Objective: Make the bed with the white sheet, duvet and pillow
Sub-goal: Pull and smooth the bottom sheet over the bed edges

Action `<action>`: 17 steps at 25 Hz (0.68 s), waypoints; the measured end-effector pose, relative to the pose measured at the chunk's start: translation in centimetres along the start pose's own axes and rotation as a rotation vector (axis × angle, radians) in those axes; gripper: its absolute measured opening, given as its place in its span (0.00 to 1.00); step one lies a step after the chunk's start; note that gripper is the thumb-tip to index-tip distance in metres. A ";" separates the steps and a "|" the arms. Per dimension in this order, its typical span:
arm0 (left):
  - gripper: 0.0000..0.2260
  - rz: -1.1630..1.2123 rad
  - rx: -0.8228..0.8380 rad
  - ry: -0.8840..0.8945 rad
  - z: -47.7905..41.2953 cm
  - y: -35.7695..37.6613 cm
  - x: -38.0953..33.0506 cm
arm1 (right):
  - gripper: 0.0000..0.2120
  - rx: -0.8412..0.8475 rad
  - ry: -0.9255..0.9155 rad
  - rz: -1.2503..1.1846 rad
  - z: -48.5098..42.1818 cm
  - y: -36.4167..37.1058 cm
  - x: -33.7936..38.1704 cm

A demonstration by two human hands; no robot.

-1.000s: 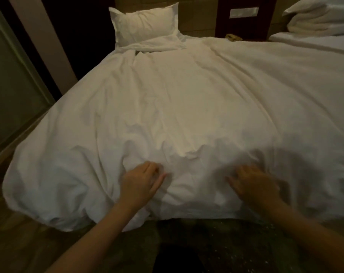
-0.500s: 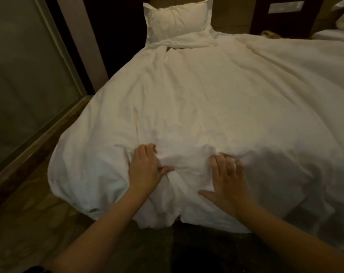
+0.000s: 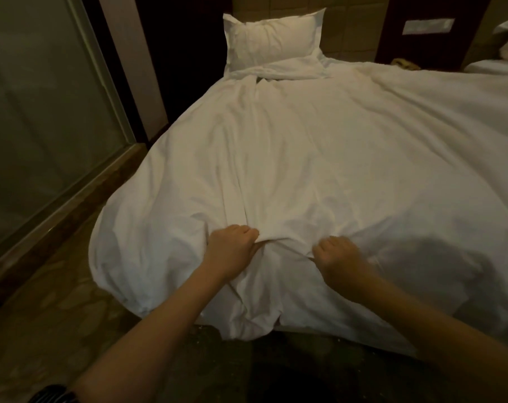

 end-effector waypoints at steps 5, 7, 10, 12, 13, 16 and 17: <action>0.17 0.027 0.020 0.041 2.3 -2.1 -1.0 | 0.13 -0.008 -0.092 -0.046 1.5 -3.5 0.9; 0.18 0.014 0.119 0.028 3.1 0.1 -0.8 | 0.16 0.105 -0.065 -0.044 1.7 -0.8 1.6; 0.18 0.002 0.206 -0.009 3.5 2.2 -0.1 | 0.16 0.207 -0.030 -0.007 1.2 2.3 1.7; 0.18 0.078 0.178 -0.020 4.1 0.7 0.3 | 0.12 0.135 0.024 0.002 1.5 1.6 1.2; 0.18 0.136 0.136 -0.016 4.9 -0.4 0.7 | 0.09 0.073 0.062 0.036 2.0 0.9 1.3; 0.16 0.227 0.036 -0.009 7.6 -3.9 3.0 | 0.11 -0.035 0.155 0.054 1.5 -1.0 4.1; 0.15 0.220 0.031 -0.031 8.3 -4.5 4.3 | 0.14 -0.055 0.164 0.007 0.7 -1.4 5.5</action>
Point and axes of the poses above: each hand's wrist, its own z-axis away from the middle knuckle, its own y-axis out of the palm, x = y × z, the point moved 7 cm from there along -z, towards the middle knuckle, and after that the axes turned 14 degrees about -y, right-handed, at the moved point
